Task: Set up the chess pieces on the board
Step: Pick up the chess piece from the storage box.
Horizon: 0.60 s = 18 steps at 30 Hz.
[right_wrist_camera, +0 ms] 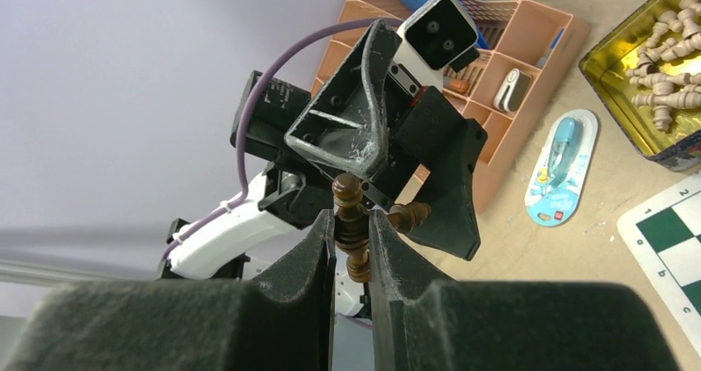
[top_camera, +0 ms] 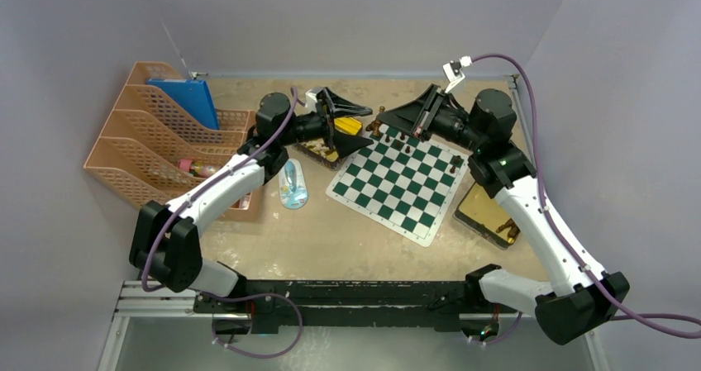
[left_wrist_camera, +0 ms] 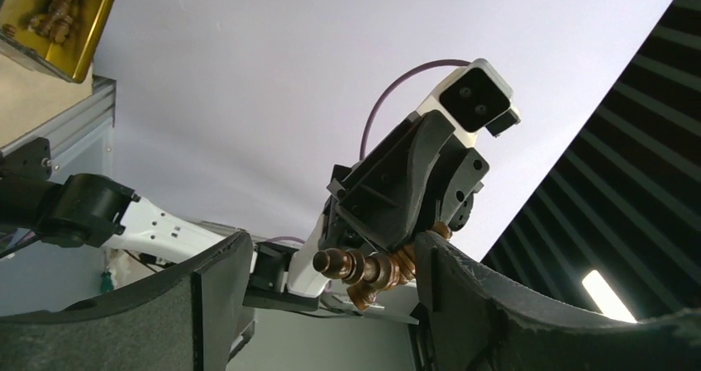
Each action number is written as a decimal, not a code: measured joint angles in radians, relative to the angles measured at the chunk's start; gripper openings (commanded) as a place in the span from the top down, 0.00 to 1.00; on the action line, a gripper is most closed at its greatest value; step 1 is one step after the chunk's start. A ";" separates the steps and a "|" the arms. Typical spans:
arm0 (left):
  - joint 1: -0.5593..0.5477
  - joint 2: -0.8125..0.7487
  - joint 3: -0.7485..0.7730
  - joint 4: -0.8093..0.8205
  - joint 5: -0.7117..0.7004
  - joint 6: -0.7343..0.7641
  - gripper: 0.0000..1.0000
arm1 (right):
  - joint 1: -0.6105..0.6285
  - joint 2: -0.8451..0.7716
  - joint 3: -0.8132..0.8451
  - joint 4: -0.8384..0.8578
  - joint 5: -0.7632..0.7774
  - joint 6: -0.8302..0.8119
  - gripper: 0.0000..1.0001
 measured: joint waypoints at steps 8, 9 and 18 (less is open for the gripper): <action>-0.006 -0.019 -0.012 0.045 -0.038 -0.058 0.39 | 0.008 0.000 -0.012 0.028 -0.005 0.022 0.99; -0.006 -0.020 -0.012 0.051 -0.040 -0.064 0.40 | 0.008 -0.001 -0.016 0.032 -0.005 0.023 0.99; -0.010 -0.068 -0.055 0.057 -0.078 -0.095 0.54 | 0.008 -0.016 -0.058 0.033 -0.004 0.026 0.99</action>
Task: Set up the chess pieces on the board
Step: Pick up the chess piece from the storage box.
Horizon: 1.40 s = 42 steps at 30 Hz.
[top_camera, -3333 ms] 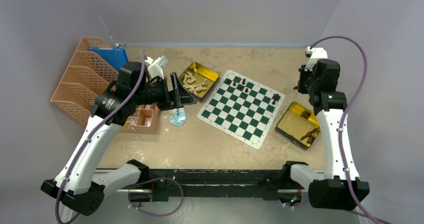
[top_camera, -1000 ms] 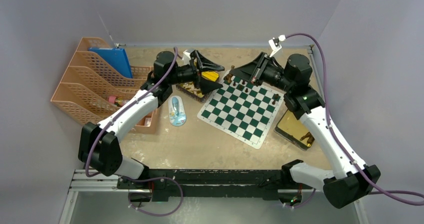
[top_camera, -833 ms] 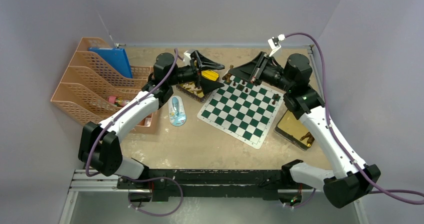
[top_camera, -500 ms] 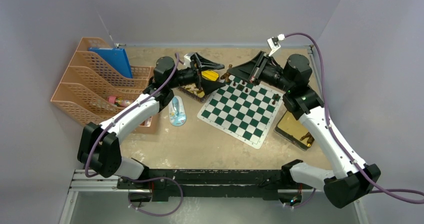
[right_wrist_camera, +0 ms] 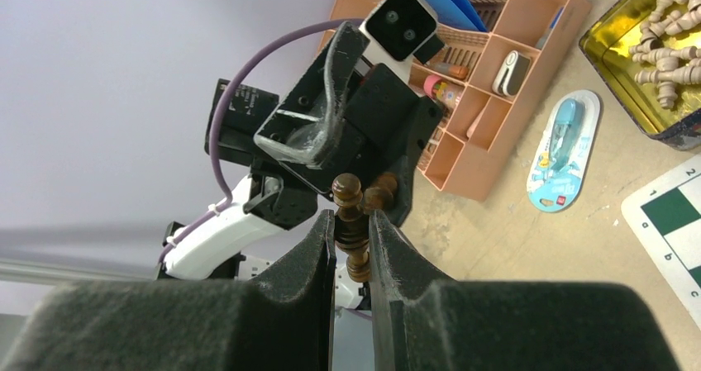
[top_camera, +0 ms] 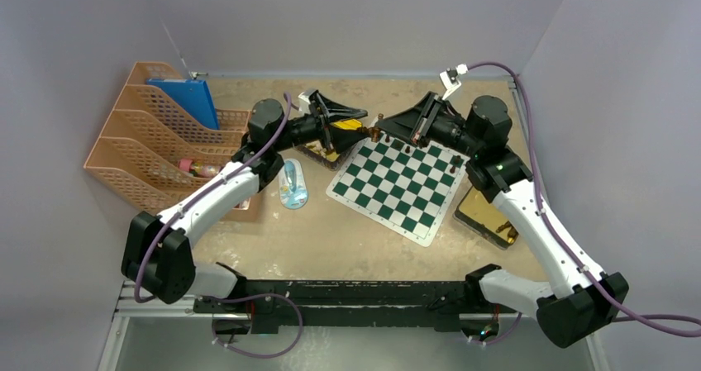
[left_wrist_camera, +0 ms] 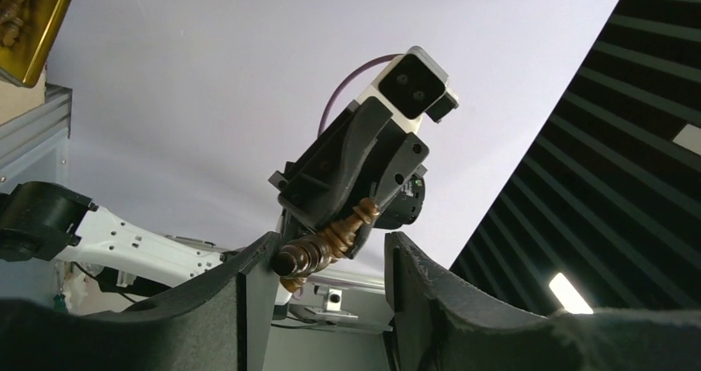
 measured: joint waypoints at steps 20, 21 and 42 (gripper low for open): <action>-0.001 -0.059 -0.003 -0.176 -0.017 0.116 0.70 | 0.000 -0.015 -0.021 -0.022 0.003 -0.015 0.99; -0.001 -0.059 -0.003 -0.189 -0.017 0.124 0.72 | 0.000 -0.015 -0.021 -0.022 0.003 -0.016 0.99; 0.008 -0.026 0.130 -0.438 -0.046 0.446 1.00 | 0.000 -0.027 0.016 -0.221 0.066 -0.122 1.00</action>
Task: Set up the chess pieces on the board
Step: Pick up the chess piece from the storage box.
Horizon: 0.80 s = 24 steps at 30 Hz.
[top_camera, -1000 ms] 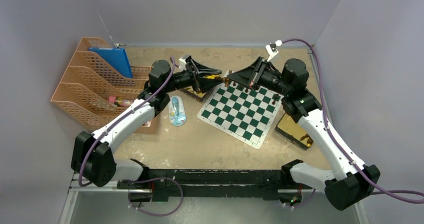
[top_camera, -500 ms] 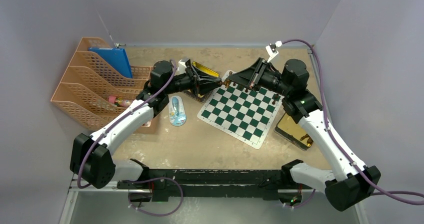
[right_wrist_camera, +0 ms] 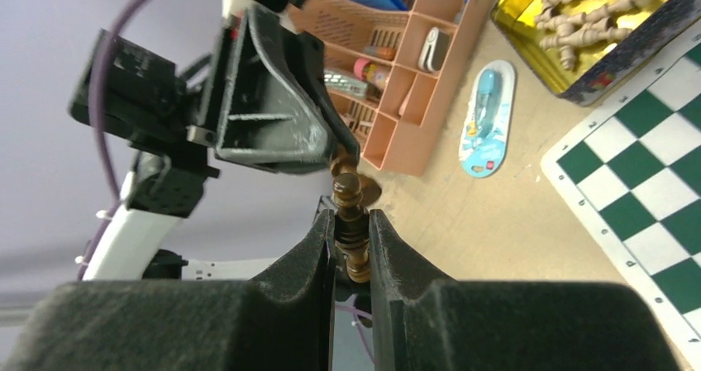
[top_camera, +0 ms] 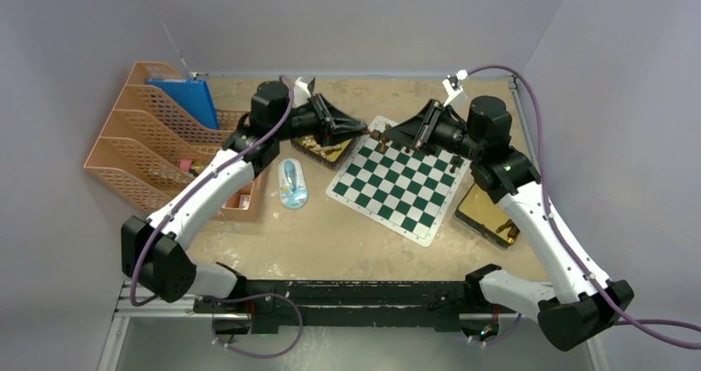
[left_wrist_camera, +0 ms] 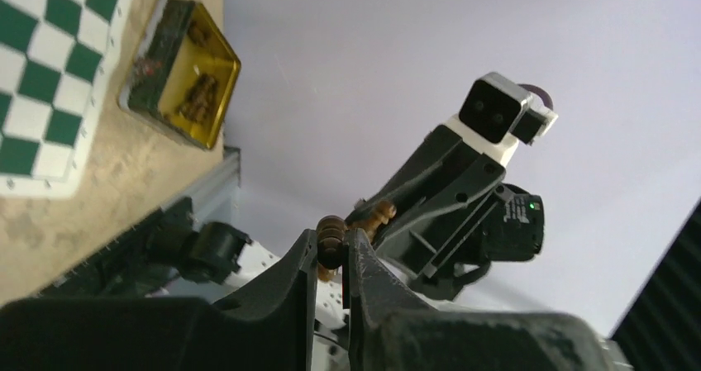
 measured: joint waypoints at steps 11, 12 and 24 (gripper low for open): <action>-0.031 0.226 0.466 -0.381 -0.185 0.666 1.00 | 0.000 -0.007 0.244 -0.248 0.220 -0.204 1.00; -0.043 0.257 0.496 -0.397 -0.208 0.710 1.00 | 0.000 -0.013 0.245 -0.270 0.244 -0.216 0.99; -0.193 0.581 0.721 -0.450 -0.456 1.061 1.00 | 0.000 -0.030 0.188 -0.611 0.487 -0.171 1.00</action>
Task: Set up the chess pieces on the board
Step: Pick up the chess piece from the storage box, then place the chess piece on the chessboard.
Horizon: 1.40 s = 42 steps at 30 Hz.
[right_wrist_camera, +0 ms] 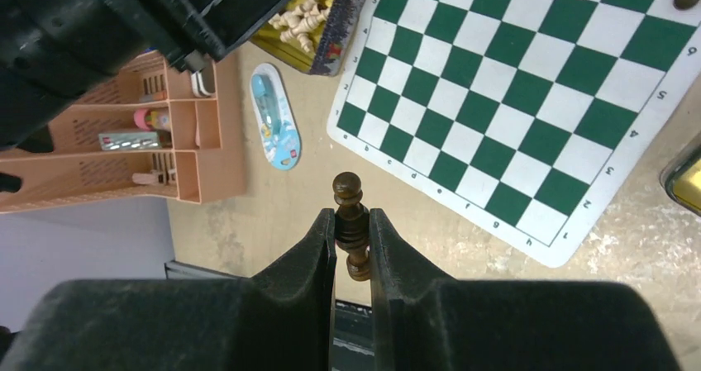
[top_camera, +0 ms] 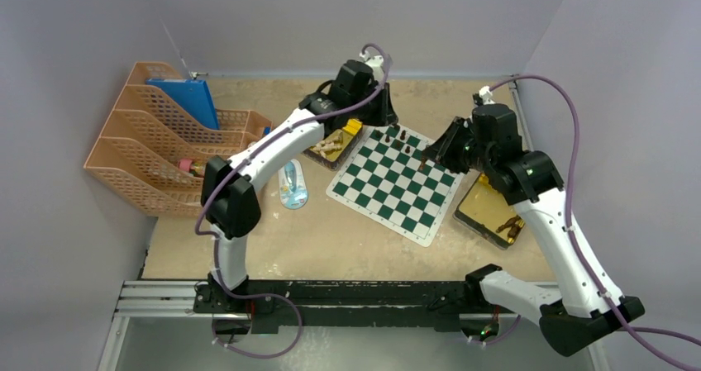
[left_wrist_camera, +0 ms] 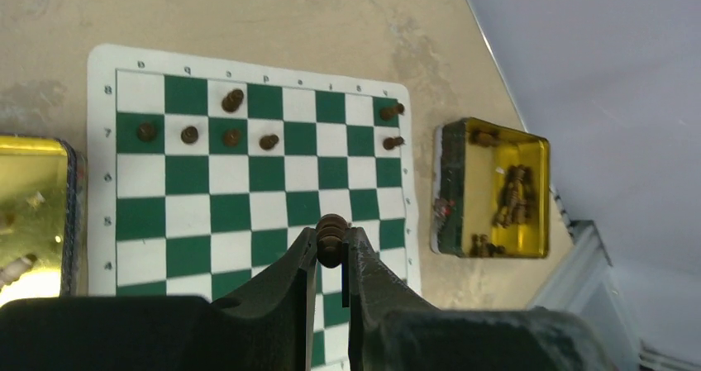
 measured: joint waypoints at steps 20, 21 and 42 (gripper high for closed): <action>-0.172 0.392 0.087 0.443 -0.172 0.323 1.00 | 0.000 -0.089 0.253 -0.218 0.172 0.004 1.00; -0.177 0.408 0.092 0.450 -0.175 0.333 1.00 | 0.000 -0.093 0.254 -0.221 0.178 0.003 1.00; -0.209 0.569 0.195 0.545 -0.222 0.496 1.00 | 0.000 -0.088 0.278 -0.242 0.220 -0.054 1.00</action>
